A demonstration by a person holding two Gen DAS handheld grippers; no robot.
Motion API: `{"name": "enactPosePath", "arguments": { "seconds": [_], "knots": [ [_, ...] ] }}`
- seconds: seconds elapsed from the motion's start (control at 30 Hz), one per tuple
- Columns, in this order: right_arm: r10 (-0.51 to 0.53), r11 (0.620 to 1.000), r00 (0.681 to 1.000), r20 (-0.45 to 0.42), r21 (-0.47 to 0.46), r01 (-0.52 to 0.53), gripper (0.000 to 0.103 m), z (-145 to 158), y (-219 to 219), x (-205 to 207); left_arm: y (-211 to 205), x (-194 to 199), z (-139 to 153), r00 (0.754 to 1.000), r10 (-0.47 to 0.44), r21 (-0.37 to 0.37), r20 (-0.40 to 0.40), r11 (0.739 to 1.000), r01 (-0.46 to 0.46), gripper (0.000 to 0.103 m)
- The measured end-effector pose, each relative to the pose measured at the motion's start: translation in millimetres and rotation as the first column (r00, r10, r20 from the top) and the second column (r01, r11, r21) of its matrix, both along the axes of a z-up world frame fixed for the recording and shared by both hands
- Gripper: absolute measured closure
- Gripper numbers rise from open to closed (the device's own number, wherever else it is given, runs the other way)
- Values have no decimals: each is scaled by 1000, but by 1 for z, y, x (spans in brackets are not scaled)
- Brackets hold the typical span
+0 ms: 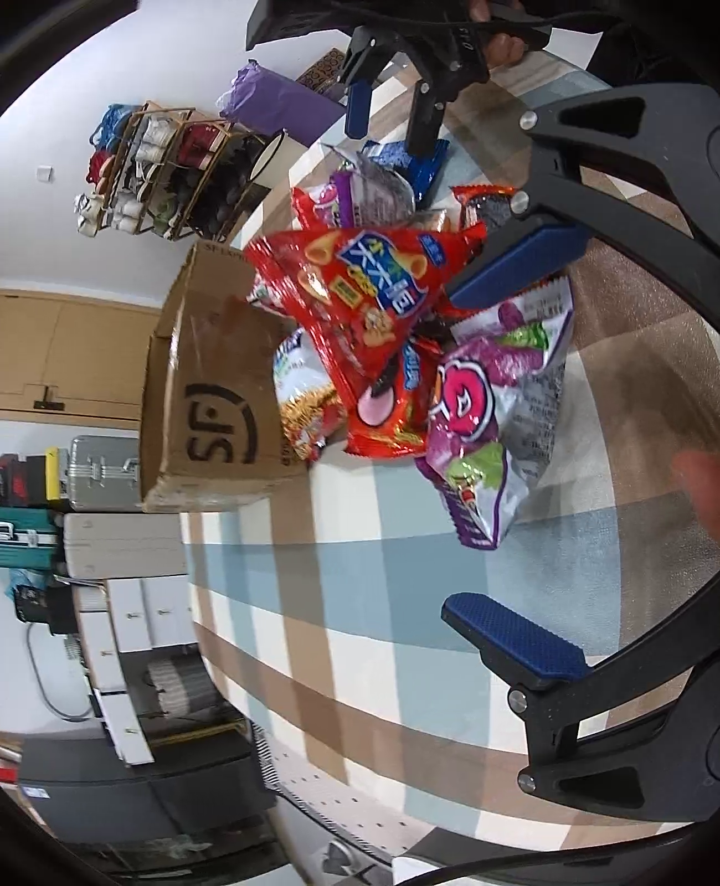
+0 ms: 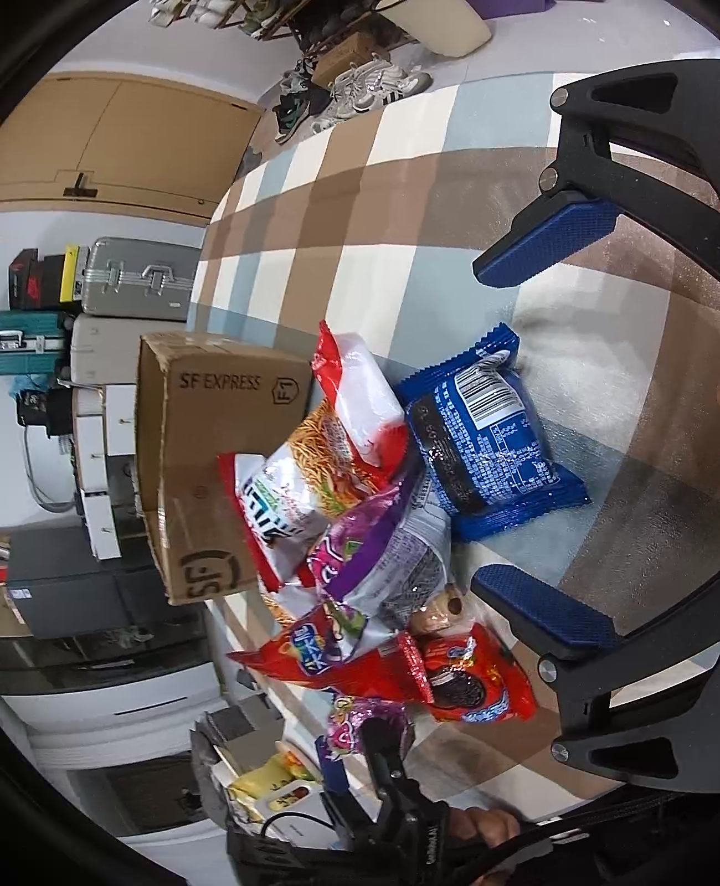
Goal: Organize snacks
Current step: 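Grasp the blue biscuit pack with the right gripper while the left gripper grasps the purple candy bag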
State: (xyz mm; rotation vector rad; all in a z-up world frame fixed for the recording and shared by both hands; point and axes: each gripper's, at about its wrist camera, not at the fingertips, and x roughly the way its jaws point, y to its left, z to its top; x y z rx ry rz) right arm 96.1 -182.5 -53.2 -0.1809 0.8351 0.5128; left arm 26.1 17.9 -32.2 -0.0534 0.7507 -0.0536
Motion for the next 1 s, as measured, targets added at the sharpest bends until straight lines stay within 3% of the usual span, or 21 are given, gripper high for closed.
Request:
{"name": "enactPosePath", "arguments": {
  "seconds": [0.3,0.4,0.47,0.63,1.0],
  "knots": [
    [31,997,999,-35,-74,-33,1,-11,8,16,7,13,-11,998,-4,-34,-64,999,2,2],
    [38,996,998,-42,-83,-41,3,-14,10,21,9,16,-14,997,-15,-52,-82,999,10,13],
    [45,995,998,-47,-90,-49,10,-14,12,18,10,19,-17,995,-31,-77,-97,997,24,19],
    [52,995,997,-56,-85,-57,15,-15,12,21,9,25,-24,989,-82,-150,-120,987,64,45],
    [73,993,995,-73,-92,-80,33,-14,16,22,10,15,-19,993,-88,-156,-84,985,74,52]
  ]
}}
